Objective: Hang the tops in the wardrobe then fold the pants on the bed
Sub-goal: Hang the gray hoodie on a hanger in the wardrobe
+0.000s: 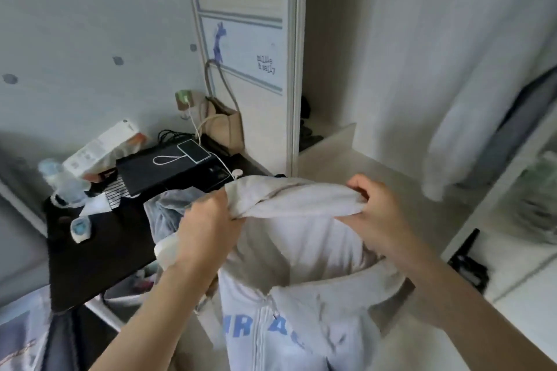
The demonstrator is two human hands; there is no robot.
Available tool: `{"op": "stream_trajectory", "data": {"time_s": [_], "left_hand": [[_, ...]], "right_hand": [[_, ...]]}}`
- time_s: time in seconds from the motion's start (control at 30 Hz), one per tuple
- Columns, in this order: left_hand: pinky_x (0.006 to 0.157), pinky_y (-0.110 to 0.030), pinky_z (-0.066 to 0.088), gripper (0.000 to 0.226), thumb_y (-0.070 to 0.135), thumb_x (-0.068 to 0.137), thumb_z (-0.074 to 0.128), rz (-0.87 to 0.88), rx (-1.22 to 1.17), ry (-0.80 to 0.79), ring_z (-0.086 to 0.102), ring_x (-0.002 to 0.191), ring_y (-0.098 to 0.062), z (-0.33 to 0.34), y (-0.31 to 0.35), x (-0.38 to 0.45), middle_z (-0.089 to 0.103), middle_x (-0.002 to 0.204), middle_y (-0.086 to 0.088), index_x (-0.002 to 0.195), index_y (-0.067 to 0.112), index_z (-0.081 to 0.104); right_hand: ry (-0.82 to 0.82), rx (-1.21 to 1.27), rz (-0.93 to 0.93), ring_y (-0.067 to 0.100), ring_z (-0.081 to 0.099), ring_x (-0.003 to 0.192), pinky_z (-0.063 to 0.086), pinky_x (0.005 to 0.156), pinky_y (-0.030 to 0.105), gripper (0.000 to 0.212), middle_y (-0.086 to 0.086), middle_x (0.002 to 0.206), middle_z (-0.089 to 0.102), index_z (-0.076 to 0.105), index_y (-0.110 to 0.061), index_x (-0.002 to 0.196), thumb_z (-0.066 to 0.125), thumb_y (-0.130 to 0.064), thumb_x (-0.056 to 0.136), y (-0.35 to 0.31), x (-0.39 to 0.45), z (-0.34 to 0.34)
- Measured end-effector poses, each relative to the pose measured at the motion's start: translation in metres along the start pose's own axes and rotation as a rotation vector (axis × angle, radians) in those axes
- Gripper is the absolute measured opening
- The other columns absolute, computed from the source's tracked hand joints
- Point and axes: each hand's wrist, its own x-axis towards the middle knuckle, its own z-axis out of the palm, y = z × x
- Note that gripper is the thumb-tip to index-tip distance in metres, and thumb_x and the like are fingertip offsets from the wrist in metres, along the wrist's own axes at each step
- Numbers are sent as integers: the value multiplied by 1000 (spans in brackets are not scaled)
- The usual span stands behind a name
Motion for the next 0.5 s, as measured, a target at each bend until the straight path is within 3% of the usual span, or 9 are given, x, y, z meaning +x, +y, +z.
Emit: {"op": "stream_trajectory", "data": {"time_s": [0.1, 0.17, 0.2, 0.23, 0.3, 0.37, 0.43, 0.5], "left_hand": [[56, -32, 44, 29, 22, 78, 74, 48, -123, -7, 63, 73, -37, 21, 12, 36, 67, 73, -9, 99, 6, 62], [47, -13, 42, 16, 22, 76, 77, -74, -504, -161, 60, 60, -19, 32, 30, 63, 63, 55, 10, 74, 18, 62], [44, -7, 39, 24, 22, 75, 80, -168, -684, -262, 58, 56, -11, 39, 40, 76, 60, 48, 14, 66, 23, 57], [48, -7, 43, 26, 21, 73, 83, -265, -866, -374, 60, 57, -9, 48, 51, 91, 62, 49, 14, 67, 22, 57], [64, -24, 56, 25, 20, 73, 84, -434, -1125, -561, 69, 72, -19, 59, 71, 113, 74, 75, 0, 85, 13, 63], [67, -31, 57, 33, 17, 76, 82, -511, -1280, -666, 70, 82, -25, 60, 87, 133, 73, 92, -10, 102, 8, 65], [65, -28, 57, 32, 19, 75, 82, -394, -1308, -759, 73, 80, -24, 55, 98, 154, 76, 88, -10, 102, 8, 70], [61, -23, 56, 30, 24, 71, 85, -171, -1229, -843, 74, 79, -20, 47, 113, 176, 77, 85, -7, 96, 11, 74]], "right_hand": [[154, -154, -26, 2, 43, 56, 35, 51, 13, 22, -3, 63, 52, 49, -18, 70, 70, -12, 75, -18, 24, -17], [260, -243, -33, 1, 44, 55, 35, 51, 11, 27, -7, 61, 52, 47, -21, 66, 70, -12, 77, -26, 41, -28], [300, -278, -18, 1, 43, 54, 35, 50, 11, 32, -9, 59, 50, 45, -25, 64, 70, -11, 78, -27, 50, -33], [336, -307, 6, 2, 42, 54, 34, 49, 12, 36, -10, 57, 48, 43, -28, 63, 69, -9, 79, -27, 59, -38], [380, -347, 60, 6, 43, 58, 32, 52, 19, 38, -11, 60, 48, 43, -28, 64, 71, -8, 78, -26, 73, -48], [418, -382, 79, 15, 49, 64, 35, 54, 22, 28, -5, 67, 53, 50, -20, 71, 74, -6, 74, -23, 80, -60], [485, -418, 69, 17, 52, 68, 35, 53, 13, 25, -3, 71, 56, 55, -15, 79, 75, -3, 71, -21, 85, -74], [562, -476, 84, 18, 54, 72, 33, 55, 17, 23, 3, 79, 60, 58, -11, 85, 76, -4, 71, -18, 94, -92]]}}
